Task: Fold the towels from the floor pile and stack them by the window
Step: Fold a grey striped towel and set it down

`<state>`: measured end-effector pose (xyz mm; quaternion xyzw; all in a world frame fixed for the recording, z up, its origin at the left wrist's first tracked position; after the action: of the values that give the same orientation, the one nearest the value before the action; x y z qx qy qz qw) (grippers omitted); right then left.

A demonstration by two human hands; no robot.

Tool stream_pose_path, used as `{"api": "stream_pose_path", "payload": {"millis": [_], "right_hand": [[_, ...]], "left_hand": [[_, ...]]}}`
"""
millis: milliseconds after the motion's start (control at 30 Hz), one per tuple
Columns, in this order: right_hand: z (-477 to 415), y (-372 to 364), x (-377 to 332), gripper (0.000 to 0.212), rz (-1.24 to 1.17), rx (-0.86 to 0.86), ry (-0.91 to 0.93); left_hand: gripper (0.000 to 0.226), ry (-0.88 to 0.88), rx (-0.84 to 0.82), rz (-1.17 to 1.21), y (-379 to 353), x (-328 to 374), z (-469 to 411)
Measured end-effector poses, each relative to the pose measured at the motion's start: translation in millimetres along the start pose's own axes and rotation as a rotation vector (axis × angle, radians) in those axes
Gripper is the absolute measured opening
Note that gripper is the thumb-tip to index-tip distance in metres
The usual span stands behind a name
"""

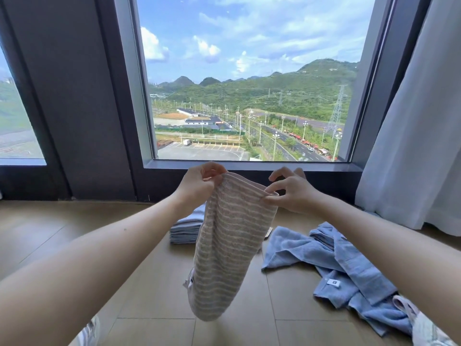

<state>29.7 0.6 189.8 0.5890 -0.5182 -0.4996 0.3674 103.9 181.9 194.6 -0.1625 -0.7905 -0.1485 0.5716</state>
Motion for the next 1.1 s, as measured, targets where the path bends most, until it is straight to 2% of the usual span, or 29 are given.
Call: {"api": "stream_pose_path", "payload": {"millis": [100,200,300,433,600,700,833,933,1033,1100], "right_hand": [[1.4,-6.9,3.3,0.031,0.037,-0.083,-0.009],[0.2,-8.1,6.4,0.03,0.12,-0.083,-0.007],[-2.0,-0.6,6.5,0.029,0.14,0.012,-0.018],[-1.3,15.4,6.3,0.022,-0.096,0.187,-0.073],[-0.7,20.7,9.9,0.014,-0.118,0.239,-0.083],[0.4,22.2,12.9,0.012,-0.125,0.242,-0.087],[2.6,26.0,17.5,0.024,-0.169,0.28,-0.09],[2.2,24.5,16.7,0.011,-0.172,0.276,-0.089],[1.2,24.7,15.1,0.023,-0.163,0.271,-0.086],[1.6,25.6,13.7,0.015,-0.156,0.27,-0.091]], "left_hand": [[0.023,-0.004,0.015,0.013,8.7,0.0,-0.1],[0.023,-0.003,0.025,-0.068,18.4,-1.9,-0.5],[0.017,-0.007,0.073,-0.213,28.9,-2.9,-2.0],[0.011,-0.003,0.127,-0.375,35.8,-4.9,-3.5],[0.015,-0.023,0.067,-0.564,27.1,-5.6,-2.7],[0.016,-0.049,0.047,-0.611,23.4,-3.9,-2.4],[0.012,-0.083,0.0,-0.666,18.9,-3.8,-0.3],[0.01,-0.101,-0.038,-0.706,15.3,-5.5,1.4],[0.014,-0.119,-0.056,-0.714,12.8,-3.5,2.0],[0.017,-0.129,-0.067,-0.708,11.2,-1.4,2.4]]}}
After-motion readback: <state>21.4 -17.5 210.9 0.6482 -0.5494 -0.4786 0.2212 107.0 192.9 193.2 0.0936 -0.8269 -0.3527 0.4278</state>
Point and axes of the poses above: each hand's wrist, its own z-axis away from the middle knuckle, its own y-axis out of the back of the hand, x = y × z, the point moved 7 cm from there along -z, towards the middle knuckle, and after that the axes turned 10 degrees about z, right-handed, at the moved point
